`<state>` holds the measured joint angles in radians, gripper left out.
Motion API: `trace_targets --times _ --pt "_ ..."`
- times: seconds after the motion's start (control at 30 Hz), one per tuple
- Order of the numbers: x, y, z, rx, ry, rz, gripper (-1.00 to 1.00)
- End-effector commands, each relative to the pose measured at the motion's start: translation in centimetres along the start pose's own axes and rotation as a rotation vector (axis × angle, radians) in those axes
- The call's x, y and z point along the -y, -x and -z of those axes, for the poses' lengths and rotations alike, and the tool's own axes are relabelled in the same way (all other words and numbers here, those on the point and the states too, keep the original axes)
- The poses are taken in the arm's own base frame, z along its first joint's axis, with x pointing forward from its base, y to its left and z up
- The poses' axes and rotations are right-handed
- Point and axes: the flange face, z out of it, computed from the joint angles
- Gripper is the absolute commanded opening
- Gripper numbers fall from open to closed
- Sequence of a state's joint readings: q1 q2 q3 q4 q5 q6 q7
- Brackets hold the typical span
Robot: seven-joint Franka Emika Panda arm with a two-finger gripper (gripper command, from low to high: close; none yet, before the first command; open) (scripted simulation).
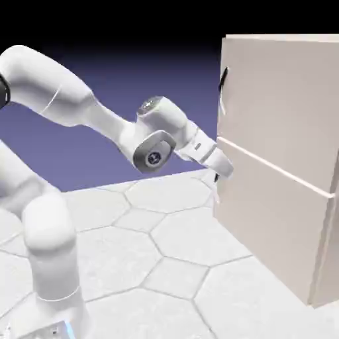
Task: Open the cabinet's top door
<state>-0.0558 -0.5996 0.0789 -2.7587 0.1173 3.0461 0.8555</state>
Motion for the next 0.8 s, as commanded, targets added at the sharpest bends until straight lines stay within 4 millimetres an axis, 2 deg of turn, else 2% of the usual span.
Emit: trace_targets --times 0.0,0.2,0.37,0.57,0.77 --pt "0.9 -0.7 0.8 -0.024 -0.023 -0.073 0.0" --pt "5.9 -3.6 5.9 -0.13 -0.189 -0.493 0.0" --pt "9.8 -4.3 10.0 -0.16 -0.35 -0.82 0.0" --pt "14.3 -3.1 13.7 -0.119 -0.546 -1.183 0.0" --pt "18.4 -0.1 15.4 -0.001 -0.714 -1.519 0.0"
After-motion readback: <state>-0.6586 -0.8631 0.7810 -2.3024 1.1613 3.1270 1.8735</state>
